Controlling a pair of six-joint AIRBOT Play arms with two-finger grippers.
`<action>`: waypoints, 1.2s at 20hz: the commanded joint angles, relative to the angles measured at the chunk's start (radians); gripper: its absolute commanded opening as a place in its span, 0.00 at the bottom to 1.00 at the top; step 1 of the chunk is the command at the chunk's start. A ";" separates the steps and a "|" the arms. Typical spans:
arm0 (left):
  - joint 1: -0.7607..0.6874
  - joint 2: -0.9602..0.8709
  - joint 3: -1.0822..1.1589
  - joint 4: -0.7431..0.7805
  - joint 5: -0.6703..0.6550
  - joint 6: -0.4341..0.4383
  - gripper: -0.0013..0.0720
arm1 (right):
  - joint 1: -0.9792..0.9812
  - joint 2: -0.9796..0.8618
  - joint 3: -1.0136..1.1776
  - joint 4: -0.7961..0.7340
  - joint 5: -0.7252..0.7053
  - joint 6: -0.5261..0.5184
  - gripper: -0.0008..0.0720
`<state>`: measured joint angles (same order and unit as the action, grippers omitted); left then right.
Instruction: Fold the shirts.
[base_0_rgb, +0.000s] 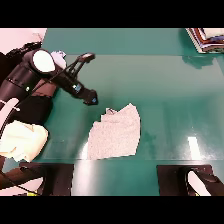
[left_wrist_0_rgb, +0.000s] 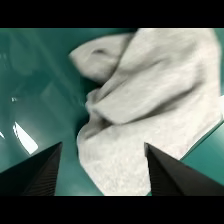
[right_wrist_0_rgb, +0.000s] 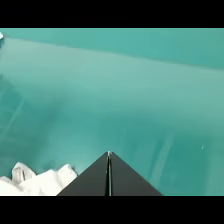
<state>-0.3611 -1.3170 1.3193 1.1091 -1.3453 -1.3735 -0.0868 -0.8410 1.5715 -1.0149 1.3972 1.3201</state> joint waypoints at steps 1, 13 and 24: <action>0.058 0.004 -0.231 -0.034 0.045 -0.014 0.84 | 0.000 -0.045 0.000 0.003 0.035 0.015 0.03; 0.055 -0.002 -0.507 -0.312 0.348 0.072 0.39 | 0.229 -0.209 0.001 -0.008 -0.017 0.015 0.03; 0.332 0.172 -0.292 -0.129 0.236 0.069 0.05 | 0.229 -0.300 -0.174 -0.009 -0.013 0.037 0.03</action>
<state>-0.1364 -1.2144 0.9382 0.9020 -1.0504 -1.3033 0.1406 -1.1233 1.4940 -1.0237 1.4002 1.3453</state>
